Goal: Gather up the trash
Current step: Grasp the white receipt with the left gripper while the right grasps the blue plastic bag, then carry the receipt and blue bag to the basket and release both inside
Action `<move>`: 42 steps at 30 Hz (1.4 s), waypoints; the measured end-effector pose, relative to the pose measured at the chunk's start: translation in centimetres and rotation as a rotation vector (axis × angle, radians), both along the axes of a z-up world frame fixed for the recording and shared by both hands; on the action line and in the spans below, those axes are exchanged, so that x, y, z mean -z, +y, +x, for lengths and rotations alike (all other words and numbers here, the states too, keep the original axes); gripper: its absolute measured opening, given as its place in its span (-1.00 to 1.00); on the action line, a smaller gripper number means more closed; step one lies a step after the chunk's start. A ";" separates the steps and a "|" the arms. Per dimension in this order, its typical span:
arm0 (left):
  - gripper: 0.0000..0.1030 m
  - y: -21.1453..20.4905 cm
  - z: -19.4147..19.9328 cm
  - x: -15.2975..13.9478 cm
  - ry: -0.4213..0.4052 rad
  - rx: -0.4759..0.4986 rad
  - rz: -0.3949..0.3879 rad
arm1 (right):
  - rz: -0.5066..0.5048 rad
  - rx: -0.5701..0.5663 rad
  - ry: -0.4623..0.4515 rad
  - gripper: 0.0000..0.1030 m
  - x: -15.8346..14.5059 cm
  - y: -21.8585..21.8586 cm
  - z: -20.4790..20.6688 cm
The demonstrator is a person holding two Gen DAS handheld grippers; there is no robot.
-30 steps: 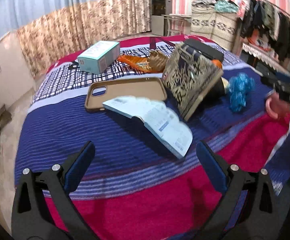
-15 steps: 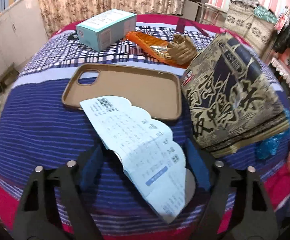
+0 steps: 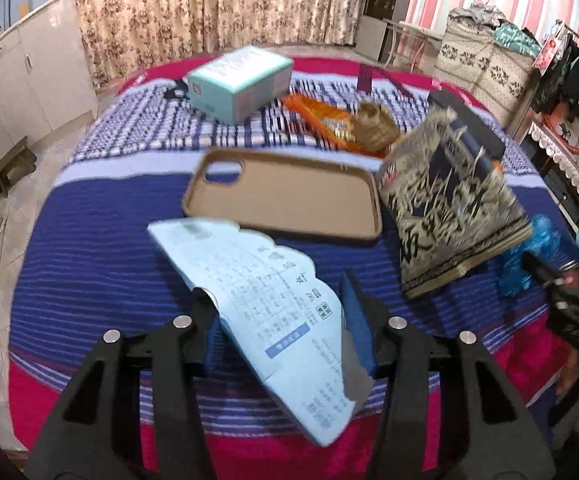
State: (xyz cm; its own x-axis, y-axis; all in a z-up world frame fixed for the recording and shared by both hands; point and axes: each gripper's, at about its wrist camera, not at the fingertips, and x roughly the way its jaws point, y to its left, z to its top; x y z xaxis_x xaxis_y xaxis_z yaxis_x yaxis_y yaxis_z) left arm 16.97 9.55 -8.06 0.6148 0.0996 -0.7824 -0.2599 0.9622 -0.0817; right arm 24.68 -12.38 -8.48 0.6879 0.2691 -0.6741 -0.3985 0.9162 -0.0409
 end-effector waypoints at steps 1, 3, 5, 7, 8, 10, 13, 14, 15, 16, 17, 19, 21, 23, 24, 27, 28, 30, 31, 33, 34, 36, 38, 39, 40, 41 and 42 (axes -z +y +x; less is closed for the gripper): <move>-0.05 0.0 0.0 -0.4 -0.009 -0.001 0.007 | 0.006 -0.017 0.016 0.18 0.2 0.1 0.1; -0.06 -0.4 0.0 -1.3 -0.032 0.003 0.029 | 0.021 -0.038 0.012 -0.17 0.0 0.1 -0.1; -0.07 -1.0 0.2 -2.2 -0.054 0.011 0.054 | 0.044 -0.052 -0.011 -0.26 -0.7 -0.3 -0.5; -0.07 -1.6 0.4 -3.2 -0.081 0.026 0.070 | 0.067 -0.052 -0.063 -0.32 -2.0 -1.1 -1.3; -0.07 -1.9 0.5 -3.7 -0.096 0.032 0.079 | 0.076 -0.049 -0.085 -0.34 -2.6 -1.5 -1.6; -0.07 -2.6 0.6 -4.7 -0.124 0.045 0.099 | 0.096 -0.032 -0.138 -0.35 -4.1 -2.7 -2.3; -0.08 -4.1 1.0 -6.2 -0.165 0.073 0.115 | 0.108 0.020 -0.197 -0.35 -5.9 -5.3 -2.9; -0.08 -4.8 1.1 -6.8 -0.183 0.085 0.120 | 0.107 0.041 -0.212 -0.35 -6.4 -6.3 -3.0; -0.22 -5.4 1.3 -7.3 -0.196 0.094 0.122 | 0.106 0.073 -0.229 -0.35 -6.8 -7.7 -3.1; -0.51 -6.1 1.5 -7.7 -0.209 0.109 0.122 | 0.107 0.091 -0.236 -0.35 -7.1 -8.6 -3.0; -0.82 -7.0 2.0 -8.1 -0.211 0.137 0.113 | 0.108 0.122 -0.245 -0.35 -7.5 -10.1 -3.0; -0.82 -8.9 3.0 -8.7 -0.221 0.177 0.090 | 0.102 0.172 -0.263 -0.35 -7.9 -12.4 -3.1; -0.88 -10.9 3.7 -9.0 -0.238 0.206 0.112 | 0.095 0.230 -0.273 -0.35 -8.3 -15.1 -2.9; -0.90 -12.3 4.2 -9.1 -0.254 0.219 0.132 | 0.102 0.271 -0.276 -0.35 -8.3 -17.1 -3.0; -0.90 -12.7 4.4 -9.2 -0.256 0.227 0.121 | 0.115 0.296 -0.273 -0.35 -8.3 -18.4 -3.0; -0.90 -14.0 5.0 -9.2 -0.243 0.255 0.098 | 0.132 0.345 -0.270 -0.35 -8.2 -20.8 -3.0; -0.90 -14.4 5.0 -9.3 -0.243 0.261 0.111 | 0.133 0.357 -0.269 -0.34 -8.1 -21.3 -2.9; -0.90 -14.9 4.9 -10.0 -0.262 0.265 0.131 | 0.138 0.375 -0.265 -0.34 -8.0 -22.3 -2.7; -0.90 -14.7 4.9 -10.4 -0.273 0.262 0.131 | 0.140 0.382 -0.261 -0.34 -7.9 -22.8 -2.6; -0.90 -14.5 4.7 -11.3 -0.290 0.251 0.132 | 0.137 0.387 -0.259 -0.34 -7.7 -23.1 -2.7; -0.90 -14.2 4.7 -11.7 -0.294 0.246 0.134 | 0.134 0.389 -0.259 -0.34 -7.6 -23.1 -2.7; -0.90 -13.9 4.6 -12.3 -0.299 0.241 0.130 | 0.136 0.395 -0.263 -0.34 -7.7 -23.5 -2.8; -0.90 -13.7 4.7 -12.8 -0.303 0.238 0.118 | 0.144 0.405 -0.266 -0.35 -7.7 -24.0 -2.9; -0.90 -13.9 4.8 -13.1 -0.306 0.236 0.117 | 0.148 0.409 -0.267 -0.35 -7.7 -24.0 -2.9; -0.90 -14.1 4.8 -13.2 -0.309 0.237 0.118 | 0.152 0.415 -0.268 -0.34 -7.7 -24.3 -3.0; -0.90 -14.6 5.0 -13.3 -0.314 0.244 0.120 | 0.159 0.424 -0.270 -0.34 -7.7 -24.7 -3.1; -0.90 -15.2 5.2 -13.4 -0.317 0.254 0.120 | 0.164 0.432 -0.272 -0.34 -7.7 -25.1 -3.2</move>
